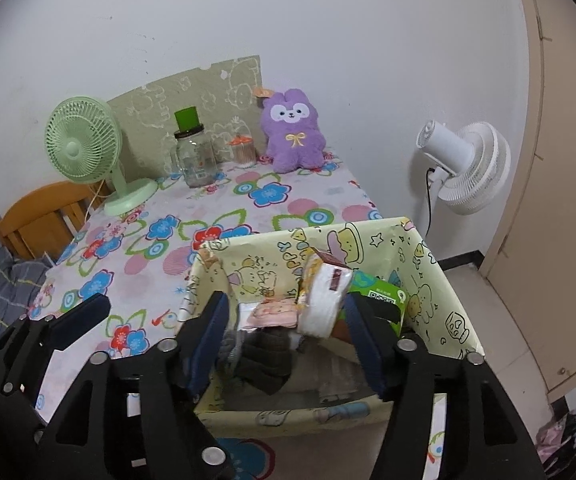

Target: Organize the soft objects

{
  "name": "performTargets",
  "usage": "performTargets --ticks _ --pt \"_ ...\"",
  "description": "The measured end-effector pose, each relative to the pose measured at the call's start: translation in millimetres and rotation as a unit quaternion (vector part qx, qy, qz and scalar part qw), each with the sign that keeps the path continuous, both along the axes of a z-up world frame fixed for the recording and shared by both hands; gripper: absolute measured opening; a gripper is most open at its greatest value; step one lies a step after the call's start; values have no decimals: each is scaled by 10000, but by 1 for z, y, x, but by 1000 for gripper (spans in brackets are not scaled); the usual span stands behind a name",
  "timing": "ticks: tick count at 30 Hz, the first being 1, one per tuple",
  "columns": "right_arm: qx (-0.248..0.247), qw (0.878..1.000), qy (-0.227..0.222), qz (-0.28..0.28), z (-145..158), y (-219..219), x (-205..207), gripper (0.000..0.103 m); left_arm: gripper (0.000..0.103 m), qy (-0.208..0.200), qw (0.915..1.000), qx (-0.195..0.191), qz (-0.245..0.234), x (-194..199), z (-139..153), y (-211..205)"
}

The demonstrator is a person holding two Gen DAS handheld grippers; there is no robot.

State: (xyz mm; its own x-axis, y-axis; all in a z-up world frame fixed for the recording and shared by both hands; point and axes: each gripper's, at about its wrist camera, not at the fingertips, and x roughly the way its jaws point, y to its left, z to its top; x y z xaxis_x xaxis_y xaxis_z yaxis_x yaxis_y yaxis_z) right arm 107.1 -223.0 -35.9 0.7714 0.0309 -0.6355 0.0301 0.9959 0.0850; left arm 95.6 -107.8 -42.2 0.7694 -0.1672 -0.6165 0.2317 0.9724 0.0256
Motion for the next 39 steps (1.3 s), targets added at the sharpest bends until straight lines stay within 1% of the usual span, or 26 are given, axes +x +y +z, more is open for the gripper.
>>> performTargets --ticks 5,10,15,23,26,34,39 --pt "18 9999 -106 36 7 12 -8 74 89 -82 9999 -65 118 -6 5 16" --pt "-55 9996 -216 164 14 27 -15 75 93 -172 9994 -105 265 -15 11 35" --pt "2 9992 -318 223 20 40 -24 82 96 -276 9988 -144 380 -24 16 52" --pt "-82 9976 -533 444 32 64 -39 86 100 -481 9970 -151 583 -41 26 77" --pt "-100 9966 -643 503 36 72 -46 91 102 -563 9960 -175 673 -49 30 87" --pt "-93 9938 -917 622 49 87 -62 94 103 -795 9921 -142 965 -65 40 109" --pt "-20 9928 -1044 583 55 87 -70 96 103 -886 9900 -141 1092 -74 45 120"
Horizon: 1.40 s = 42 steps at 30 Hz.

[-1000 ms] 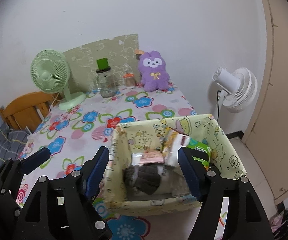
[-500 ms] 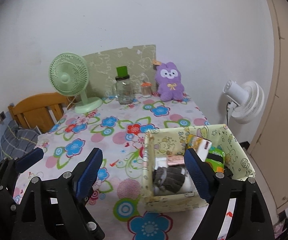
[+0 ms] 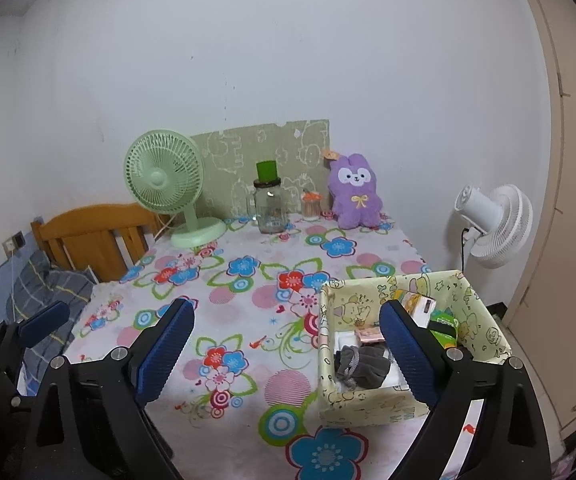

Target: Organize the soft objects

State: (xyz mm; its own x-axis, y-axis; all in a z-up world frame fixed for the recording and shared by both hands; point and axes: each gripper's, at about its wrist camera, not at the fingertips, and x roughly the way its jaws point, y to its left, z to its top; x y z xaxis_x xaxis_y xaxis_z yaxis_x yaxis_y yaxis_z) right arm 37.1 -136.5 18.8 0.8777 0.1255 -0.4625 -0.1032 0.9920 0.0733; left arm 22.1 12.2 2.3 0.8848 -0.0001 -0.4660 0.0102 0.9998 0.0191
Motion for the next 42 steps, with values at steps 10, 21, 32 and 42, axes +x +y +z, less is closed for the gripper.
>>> performTargets --ticks 10,21,32,42 --pt "85 9994 -240 -223 8 -12 -14 99 103 -137 9997 15 208 -13 5 13" --pt "152 9991 -266 -296 8 -20 -18 101 103 -191 9995 -14 248 -17 7 15" --pt "136 9993 -238 -268 8 -19 -18 101 103 -197 9992 -114 339 -17 10 19" --pt "142 9993 -201 -280 7 -19 -17 101 103 -222 9988 -189 381 -17 10 23"
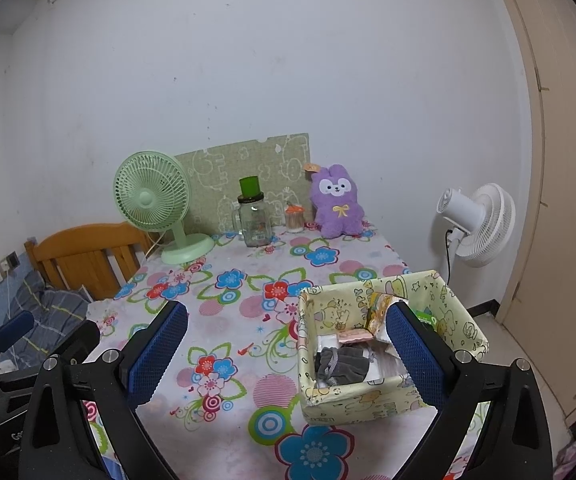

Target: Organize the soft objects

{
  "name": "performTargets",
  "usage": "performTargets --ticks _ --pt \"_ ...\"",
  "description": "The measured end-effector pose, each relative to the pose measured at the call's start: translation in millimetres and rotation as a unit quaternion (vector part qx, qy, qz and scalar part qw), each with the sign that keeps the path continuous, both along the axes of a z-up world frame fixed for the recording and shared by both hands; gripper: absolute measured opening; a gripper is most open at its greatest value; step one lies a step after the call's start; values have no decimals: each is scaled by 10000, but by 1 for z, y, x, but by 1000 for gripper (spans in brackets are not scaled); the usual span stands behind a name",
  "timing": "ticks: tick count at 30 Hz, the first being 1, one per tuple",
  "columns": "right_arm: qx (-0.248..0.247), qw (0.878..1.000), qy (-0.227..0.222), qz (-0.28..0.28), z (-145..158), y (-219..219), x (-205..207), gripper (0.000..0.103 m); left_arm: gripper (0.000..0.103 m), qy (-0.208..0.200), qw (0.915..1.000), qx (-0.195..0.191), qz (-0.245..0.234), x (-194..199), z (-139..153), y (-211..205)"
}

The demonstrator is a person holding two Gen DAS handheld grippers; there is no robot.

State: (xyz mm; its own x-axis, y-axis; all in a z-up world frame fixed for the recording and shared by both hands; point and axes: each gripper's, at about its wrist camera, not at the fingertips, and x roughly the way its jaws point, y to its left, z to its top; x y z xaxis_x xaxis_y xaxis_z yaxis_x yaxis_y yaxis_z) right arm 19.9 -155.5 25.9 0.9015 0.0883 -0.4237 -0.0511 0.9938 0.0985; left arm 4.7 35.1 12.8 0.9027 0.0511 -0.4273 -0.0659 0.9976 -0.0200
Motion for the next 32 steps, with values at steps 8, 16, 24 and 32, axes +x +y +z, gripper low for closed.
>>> performTargets --ticks 8,16,24,32 --pt "14 10000 -1 -21 -1 -2 0 101 103 -12 10000 10 1 0 1 -1" --pt "21 10000 -4 -28 -2 -4 -1 101 103 -15 10000 5 -13 0 1 -2" --pt "23 10000 9 -38 -2 -5 -1 101 103 -18 10000 10 -34 1 1 -3" --pt "24 10000 53 -48 -4 -6 3 101 103 -13 10000 11 -27 0 1 -3"
